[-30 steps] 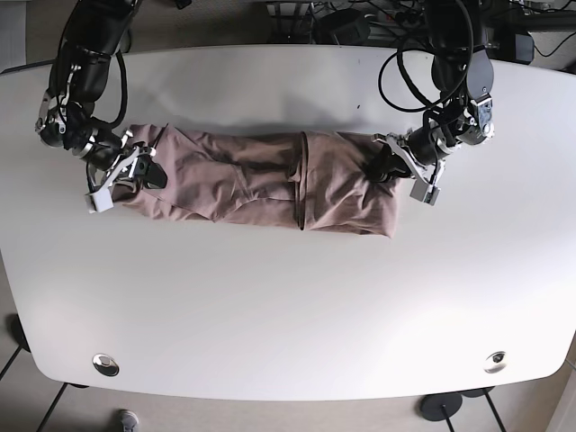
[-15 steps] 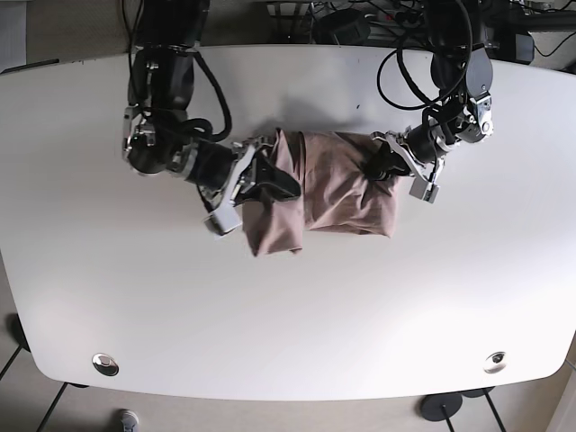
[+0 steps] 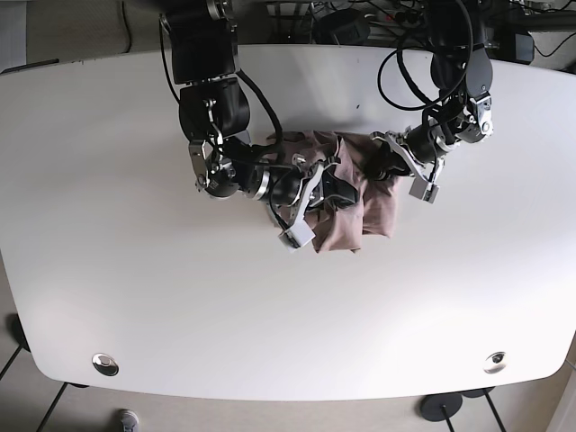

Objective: Fold the T-shirt properly

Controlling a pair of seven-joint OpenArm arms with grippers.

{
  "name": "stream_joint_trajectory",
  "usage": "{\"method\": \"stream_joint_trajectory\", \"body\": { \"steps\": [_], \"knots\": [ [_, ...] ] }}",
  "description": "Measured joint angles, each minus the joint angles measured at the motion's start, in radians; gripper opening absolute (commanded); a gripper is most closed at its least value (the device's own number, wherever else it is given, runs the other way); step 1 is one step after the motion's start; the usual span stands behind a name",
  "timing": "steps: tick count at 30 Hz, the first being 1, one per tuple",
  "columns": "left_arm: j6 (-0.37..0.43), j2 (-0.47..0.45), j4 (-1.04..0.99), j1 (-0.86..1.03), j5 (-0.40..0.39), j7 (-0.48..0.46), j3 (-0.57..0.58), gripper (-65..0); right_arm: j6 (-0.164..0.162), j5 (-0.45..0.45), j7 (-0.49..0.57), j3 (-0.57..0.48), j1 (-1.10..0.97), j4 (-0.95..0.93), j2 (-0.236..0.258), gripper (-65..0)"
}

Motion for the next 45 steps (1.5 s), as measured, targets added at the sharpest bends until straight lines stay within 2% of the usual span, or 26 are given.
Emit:
{"method": "stream_joint_trajectory", "body": {
  "steps": [3, 5, 7, 9, 10, 11, 14, 17, 20, 23, 24, 27, 30, 33, 37, 41, 43, 45],
  "knots": [
    [0.000, 0.000, 0.000, 0.000, -0.002, 0.000, 0.000, -60.8, -0.020, 0.000, 0.016, 0.000, 0.018, -0.035, -0.001, -61.7],
    [0.000, 0.000, 0.000, 0.000, -0.002, 0.000, 0.000, -60.8, -0.047, 0.000, 0.016, 0.000, 0.018, -0.039, -0.001, -61.7],
    [0.000, 0.000, 0.000, 0.000, -0.002, 0.000, -0.001, -60.8, -0.089, 0.001, 0.016, -0.003, 0.018, -0.039, -0.002, -59.8],
    [0.000, 0.001, 0.004, -0.006, -0.005, 0.011, -0.003, -60.8, -0.132, -0.003, 0.019, -0.038, 0.027, -0.039, 0.004, -48.5],
    [0.001, 0.000, 0.022, -0.014, -0.014, 0.031, -0.005, -60.8, -0.152, 0.000, 0.016, -0.069, 0.036, -0.039, 0.004, -36.9],
    [0.002, 0.000, 0.040, -0.014, -0.047, 0.030, -0.012, -60.8, -0.164, 0.012, 0.017, -0.080, 0.040, -0.037, 0.001, -29.8],
    [0.005, -0.005, 0.121, -0.013, -0.124, 0.027, -0.088, -60.8, -0.172, 0.019, 0.020, -0.086, 0.035, -0.002, -0.006, -11.7],
    [-0.001, -0.012, 0.188, 0.015, -0.149, 0.068, -0.171, -60.8, -0.173, 0.016, 0.016, -0.084, 0.034, 0.046, 0.000, -10.6],
    [0.003, -0.067, 0.213, 0.053, -0.138, 0.169, -0.384, -60.7, -0.166, 0.020, 0.018, -0.076, 0.004, 0.129, 0.002, -10.6],
    [0.004, -0.153, 0.213, 0.092, -0.129, 0.205, -0.531, -60.7, -0.166, 0.024, 0.016, -0.084, -0.042, 0.222, 0.054, -10.6],
    [0.004, -0.182, 0.213, 0.110, -0.130, 0.206, -0.547, -60.7, -0.168, 0.023, 0.018, -0.081, -0.061, 0.240, 0.068, -10.6],
    [0.003, -0.235, 0.213, 0.138, -0.134, 0.211, -0.578, -60.7, -0.169, 0.016, 0.012, -0.080, -0.125, 0.245, 0.111, -10.6],
    [0.003, -0.248, 0.218, 0.153, -0.136, 0.208, -0.617, -60.7, -0.164, 0.016, 0.013, -0.087, -0.181, 0.226, 0.112, -10.6],
    [0.003, -0.241, 0.218, 0.150, -0.137, 0.210, -0.615, -60.7, -0.176, -0.003, 0.021, -0.169, -0.177, 0.150, 0.117, -10.6],
    [0.003, -0.241, 0.219, 0.154, -0.136, 0.211, -0.585, -60.7, -0.176, 0.000, 0.109, -0.283, -0.141, 0.047, 0.074, -10.6],
    [0.000, -0.233, 0.225, 0.152, -0.140, 0.210, -0.572, -60.7, -0.176, 0.009, 0.151, -0.365, -0.057, -0.052, 0.001, -10.6],
    [0.001, -0.235, 0.244, 0.169, -0.136, 0.210, -0.572, -60.7, -0.176, 0.032, 0.185, -0.429, -0.011, -0.076, 0.000, -10.6],
    [0.000, -0.235, 0.287, 0.190, -0.137, 0.210, -0.571, -60.7, -0.184, 0.133, 0.214, -0.458, 0.026, -0.079, -0.001, -10.6]
  ]
}}
